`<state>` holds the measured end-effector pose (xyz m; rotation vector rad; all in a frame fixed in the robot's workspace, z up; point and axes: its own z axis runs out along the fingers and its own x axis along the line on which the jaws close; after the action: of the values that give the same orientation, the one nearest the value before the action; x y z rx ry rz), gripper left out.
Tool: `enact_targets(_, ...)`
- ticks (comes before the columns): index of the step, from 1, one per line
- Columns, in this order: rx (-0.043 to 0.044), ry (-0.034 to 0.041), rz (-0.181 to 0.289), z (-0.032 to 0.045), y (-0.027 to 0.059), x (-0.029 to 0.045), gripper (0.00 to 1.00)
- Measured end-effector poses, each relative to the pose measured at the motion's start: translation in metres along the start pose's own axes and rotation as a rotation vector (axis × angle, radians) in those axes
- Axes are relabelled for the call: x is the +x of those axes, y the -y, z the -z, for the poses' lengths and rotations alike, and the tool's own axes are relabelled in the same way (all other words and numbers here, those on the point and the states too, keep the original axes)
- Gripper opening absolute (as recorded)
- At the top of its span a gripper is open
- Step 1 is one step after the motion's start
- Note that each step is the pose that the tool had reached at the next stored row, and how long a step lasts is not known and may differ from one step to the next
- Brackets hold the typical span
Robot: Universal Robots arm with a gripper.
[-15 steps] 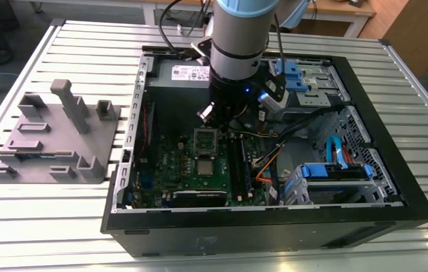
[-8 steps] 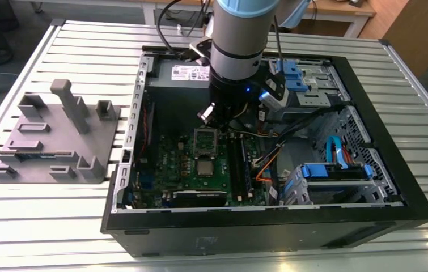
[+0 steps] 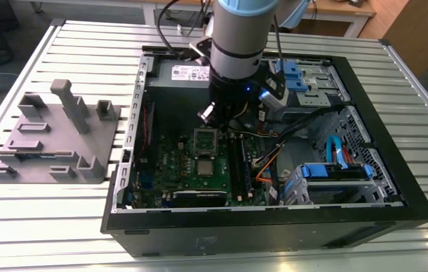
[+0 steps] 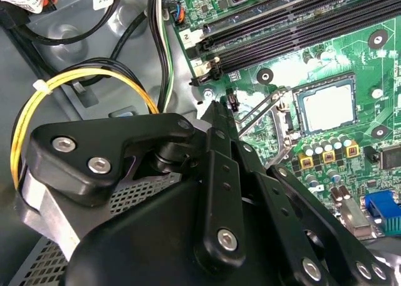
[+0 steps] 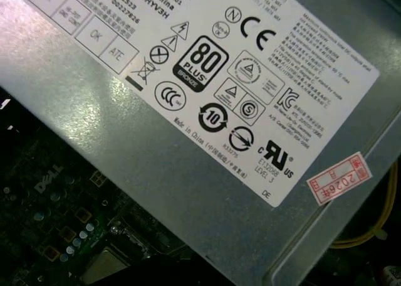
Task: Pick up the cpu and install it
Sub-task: 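Close the cpu cover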
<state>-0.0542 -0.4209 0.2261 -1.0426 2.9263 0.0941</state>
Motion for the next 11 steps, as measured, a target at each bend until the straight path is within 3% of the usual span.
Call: enact_targets(11,-0.0003,0.0004,0.001,0.0017,-0.0013,0.0015,0.11)
